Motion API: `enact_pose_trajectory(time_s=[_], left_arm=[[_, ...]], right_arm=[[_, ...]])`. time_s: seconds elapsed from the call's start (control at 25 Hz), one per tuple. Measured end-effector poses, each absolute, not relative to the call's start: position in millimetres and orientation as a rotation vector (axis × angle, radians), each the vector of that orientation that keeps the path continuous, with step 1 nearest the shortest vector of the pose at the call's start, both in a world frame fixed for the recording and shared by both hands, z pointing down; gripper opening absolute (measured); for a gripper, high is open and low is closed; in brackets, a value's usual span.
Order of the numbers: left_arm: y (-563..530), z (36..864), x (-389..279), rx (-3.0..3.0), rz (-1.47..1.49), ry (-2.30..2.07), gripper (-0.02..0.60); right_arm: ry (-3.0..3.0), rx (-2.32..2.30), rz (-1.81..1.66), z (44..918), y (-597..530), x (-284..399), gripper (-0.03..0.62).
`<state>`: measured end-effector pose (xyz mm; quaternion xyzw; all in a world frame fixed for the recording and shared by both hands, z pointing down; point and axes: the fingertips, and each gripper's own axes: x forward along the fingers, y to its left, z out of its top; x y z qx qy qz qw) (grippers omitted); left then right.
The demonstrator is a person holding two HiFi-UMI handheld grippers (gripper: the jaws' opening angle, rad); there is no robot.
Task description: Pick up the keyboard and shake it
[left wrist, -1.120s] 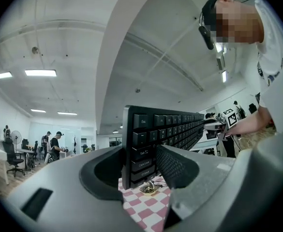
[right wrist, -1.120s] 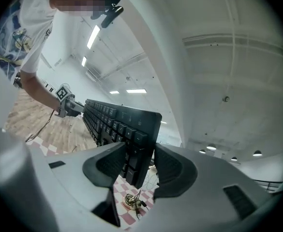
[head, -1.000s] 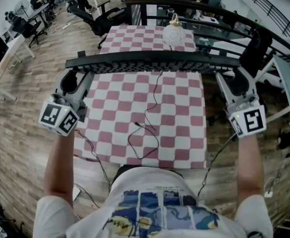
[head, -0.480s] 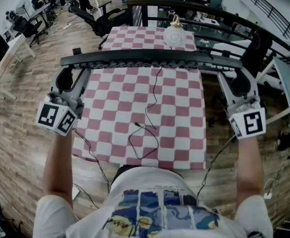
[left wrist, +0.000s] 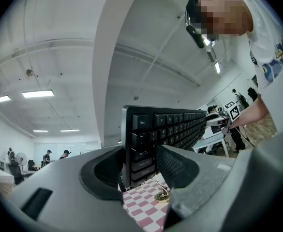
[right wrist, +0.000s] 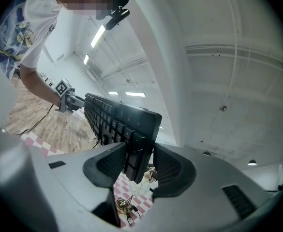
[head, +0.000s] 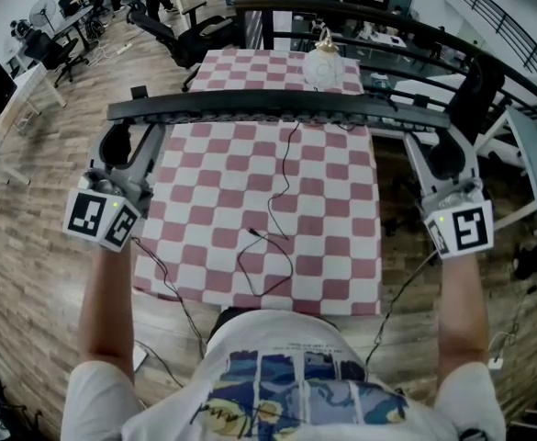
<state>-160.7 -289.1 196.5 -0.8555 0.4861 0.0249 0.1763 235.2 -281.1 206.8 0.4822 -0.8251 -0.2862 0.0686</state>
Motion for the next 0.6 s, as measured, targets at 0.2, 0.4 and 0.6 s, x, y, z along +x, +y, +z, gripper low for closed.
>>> enact_pose_trajectory(time_s=[0.2, 0.4, 0.6], left_arm=[[-289.3, 194.6, -159.8, -2.413, 0.068, 1.369, 0.207], [-289.3, 190.5, -160.3, -2.403, 0.069, 1.366, 0.207], [-289.0, 191.6, -158.7, -2.396, 0.064, 1.363, 0.207]], right_arm=[[-2.488, 1.460, -0.856, 208.6, -280.6, 235.4, 0.170], [-2.475, 1.466, -0.856, 206.0, -281.7, 236.3, 0.170], [-2.471, 1.473, -0.860, 207.4, -282.7, 238.1, 0.170]])
